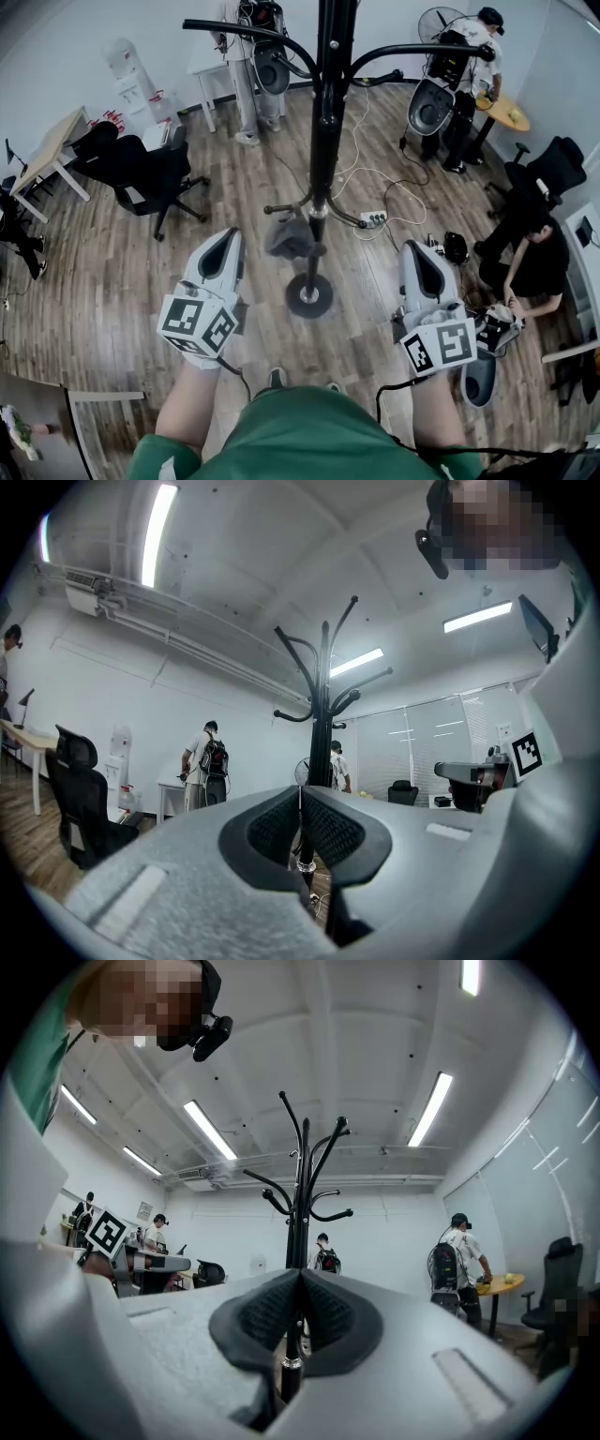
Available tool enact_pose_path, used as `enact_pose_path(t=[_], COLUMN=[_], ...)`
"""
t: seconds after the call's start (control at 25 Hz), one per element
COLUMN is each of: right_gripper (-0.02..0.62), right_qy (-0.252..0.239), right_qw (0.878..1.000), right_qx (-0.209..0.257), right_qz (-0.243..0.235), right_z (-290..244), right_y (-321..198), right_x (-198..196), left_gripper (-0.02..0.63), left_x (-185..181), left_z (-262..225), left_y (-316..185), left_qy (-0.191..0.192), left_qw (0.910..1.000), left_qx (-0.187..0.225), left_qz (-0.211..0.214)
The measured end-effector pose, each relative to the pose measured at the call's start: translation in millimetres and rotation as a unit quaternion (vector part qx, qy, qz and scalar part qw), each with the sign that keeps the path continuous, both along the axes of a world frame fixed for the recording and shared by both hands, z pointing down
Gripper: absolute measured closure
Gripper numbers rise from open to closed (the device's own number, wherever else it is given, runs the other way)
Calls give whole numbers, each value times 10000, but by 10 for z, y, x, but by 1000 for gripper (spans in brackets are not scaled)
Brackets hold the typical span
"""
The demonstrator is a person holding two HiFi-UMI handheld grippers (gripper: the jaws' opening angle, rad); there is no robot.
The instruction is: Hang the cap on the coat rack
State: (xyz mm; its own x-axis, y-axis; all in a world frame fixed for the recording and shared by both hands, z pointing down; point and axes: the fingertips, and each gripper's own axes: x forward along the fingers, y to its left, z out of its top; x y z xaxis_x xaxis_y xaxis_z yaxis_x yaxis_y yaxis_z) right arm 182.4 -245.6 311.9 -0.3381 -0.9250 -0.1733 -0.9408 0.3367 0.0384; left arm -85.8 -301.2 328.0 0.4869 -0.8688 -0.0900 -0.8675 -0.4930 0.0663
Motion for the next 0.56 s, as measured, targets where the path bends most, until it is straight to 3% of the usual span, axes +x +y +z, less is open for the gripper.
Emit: enact_pose_path(t=[0.56], right_gripper=[591], right_qy=[-7], right_qw=[10000], right_qx=[7], right_qz=[-86], right_z=[26], right_y=[77], right_x=[51], left_gripper=[591], left_x=[106], left_z=[20], left_y=[66], left_qy=[-88], left_qw=[10000], left_qx=[4], left_qz=[26])
